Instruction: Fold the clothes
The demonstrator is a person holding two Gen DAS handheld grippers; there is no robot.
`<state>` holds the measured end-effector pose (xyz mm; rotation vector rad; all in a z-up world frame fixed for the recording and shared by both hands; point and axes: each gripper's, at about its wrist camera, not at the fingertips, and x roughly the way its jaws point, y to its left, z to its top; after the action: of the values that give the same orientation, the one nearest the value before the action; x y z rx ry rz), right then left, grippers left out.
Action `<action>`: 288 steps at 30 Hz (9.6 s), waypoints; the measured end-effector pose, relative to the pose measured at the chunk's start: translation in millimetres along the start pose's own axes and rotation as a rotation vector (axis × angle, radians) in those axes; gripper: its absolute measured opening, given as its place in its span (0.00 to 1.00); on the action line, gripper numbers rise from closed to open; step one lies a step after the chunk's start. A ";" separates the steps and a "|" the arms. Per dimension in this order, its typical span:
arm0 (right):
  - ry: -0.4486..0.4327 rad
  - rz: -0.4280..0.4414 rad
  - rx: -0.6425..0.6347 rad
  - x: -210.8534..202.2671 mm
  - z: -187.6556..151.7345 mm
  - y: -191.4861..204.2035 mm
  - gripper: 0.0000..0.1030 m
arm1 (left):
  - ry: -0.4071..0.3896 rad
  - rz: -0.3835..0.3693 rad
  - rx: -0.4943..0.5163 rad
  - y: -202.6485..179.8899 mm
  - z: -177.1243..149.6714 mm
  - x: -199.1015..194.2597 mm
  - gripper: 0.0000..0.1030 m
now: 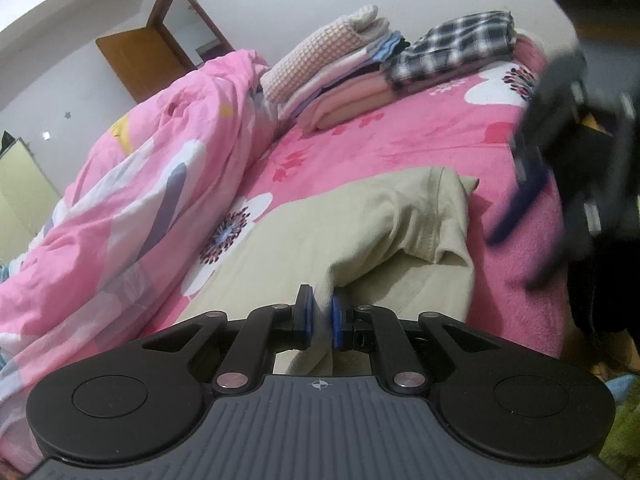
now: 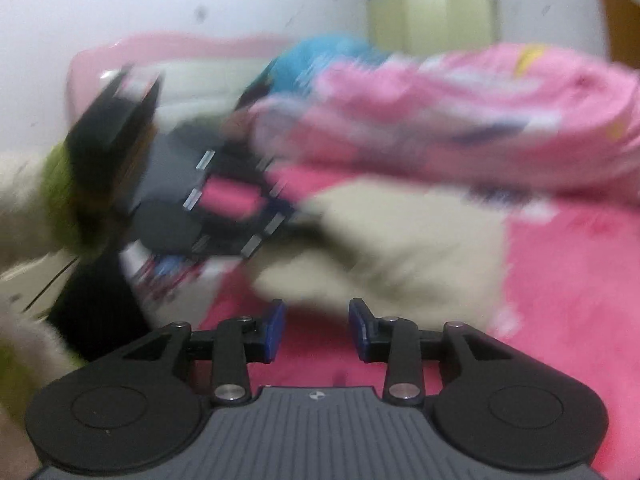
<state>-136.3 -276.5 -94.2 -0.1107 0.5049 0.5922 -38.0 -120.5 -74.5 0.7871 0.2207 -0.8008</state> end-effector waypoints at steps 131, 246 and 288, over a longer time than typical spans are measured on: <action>-0.397 -0.177 -0.229 73.7 -8.1 71.9 0.10 | -0.006 0.085 -0.213 9.8 -54.7 -54.6 0.03; -0.244 -0.439 0.293 18.0 2.6 -67.0 0.18 | 0.007 0.074 -0.536 27.3 -48.1 -13.6 0.28; -0.149 -0.259 0.193 86.0 41.9 -28.5 0.22 | 0.005 0.044 -0.647 33.7 -56.0 -14.6 0.34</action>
<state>-41.3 -246.4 -100.6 0.0506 0.3930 0.2933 -18.0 -58.2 -88.6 0.1831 0.4379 -0.6298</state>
